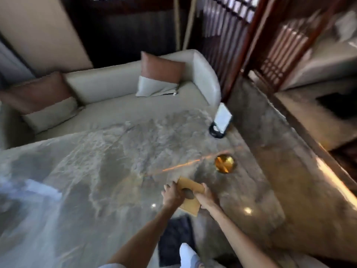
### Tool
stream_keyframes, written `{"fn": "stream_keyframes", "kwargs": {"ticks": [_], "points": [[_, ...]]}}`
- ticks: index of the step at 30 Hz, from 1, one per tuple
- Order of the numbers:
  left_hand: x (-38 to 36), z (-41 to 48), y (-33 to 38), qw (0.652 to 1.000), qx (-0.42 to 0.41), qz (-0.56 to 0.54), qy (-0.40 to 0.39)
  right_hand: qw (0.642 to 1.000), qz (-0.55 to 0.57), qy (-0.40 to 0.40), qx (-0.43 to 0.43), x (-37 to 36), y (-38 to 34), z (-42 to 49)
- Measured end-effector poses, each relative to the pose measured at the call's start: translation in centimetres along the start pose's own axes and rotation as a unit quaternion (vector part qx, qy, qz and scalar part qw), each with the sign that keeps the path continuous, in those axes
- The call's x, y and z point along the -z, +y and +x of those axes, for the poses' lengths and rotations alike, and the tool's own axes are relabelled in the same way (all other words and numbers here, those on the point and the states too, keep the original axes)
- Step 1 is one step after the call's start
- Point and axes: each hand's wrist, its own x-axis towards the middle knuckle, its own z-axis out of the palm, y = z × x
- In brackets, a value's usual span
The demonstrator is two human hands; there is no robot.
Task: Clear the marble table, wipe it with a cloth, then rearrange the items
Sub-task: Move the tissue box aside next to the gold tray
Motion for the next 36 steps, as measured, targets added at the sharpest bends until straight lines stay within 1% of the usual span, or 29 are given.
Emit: {"fn": "stream_keyframes", "kwargs": {"ticks": [3, 5, 8, 11, 14, 18, 21, 24, 27, 30, 34, 36], "points": [[-5.6, -0.3, 7.3, 0.999, -0.006, -0.03, -0.043, 0.995, -0.077, 0.07, -0.002, 7.3, 3.9, 1.3], [-9.2, -0.8, 11.3, 0.997, 0.004, -0.053, -0.053, 0.99, -0.099, 0.1, -0.008, 11.2, 6.3, 2.0], [-13.7, -2.0, 15.6, 0.994, 0.038, -0.084, -0.065, 0.986, -0.111, 0.123, -0.009, 15.6, 9.1, 3.1], [-16.8, -3.1, 18.0, 0.984, 0.085, -0.136, -0.075, 0.977, -0.174, 0.124, 0.017, 18.5, 11.2, 4.4], [-18.9, -4.6, 18.5, 0.965, 0.12, -0.206, -0.105, 0.969, -0.214, 0.121, 0.03, 19.9, 12.1, 5.4], [-19.9, -5.3, 18.9, 0.904, 0.199, -0.356, -0.129, 0.947, -0.283, 0.12, 0.094, 20.6, 11.4, 6.9], [-20.0, -4.9, 18.8, 0.879, 0.219, -0.395, -0.155, 0.929, -0.341, 0.099, 0.107, 21.0, 10.4, 8.1], [-19.7, -5.1, 18.5, 0.868, 0.207, -0.42, -0.165, 0.911, -0.384, 0.069, 0.135, 21.1, 9.7, 8.8], [-19.7, -5.2, 17.8, 0.866, 0.199, -0.429, -0.161, 0.903, -0.394, 0.035, 0.17, 20.8, 9.6, 9.2], [-19.7, -5.0, 17.2, 0.867, 0.185, -0.422, -0.188, 0.897, -0.399, 0.013, 0.192, 20.5, 9.7, 9.4], [-18.7, -4.9, 16.8, 0.866, 0.17, -0.408, -0.235, 0.886, -0.411, 0.019, 0.214, 20.2, 9.8, 9.1], [-18.1, -4.5, 16.4, 0.865, 0.167, -0.405, -0.245, 0.883, -0.418, 0.026, 0.214, 20.2, 9.9, 9.0]]}}
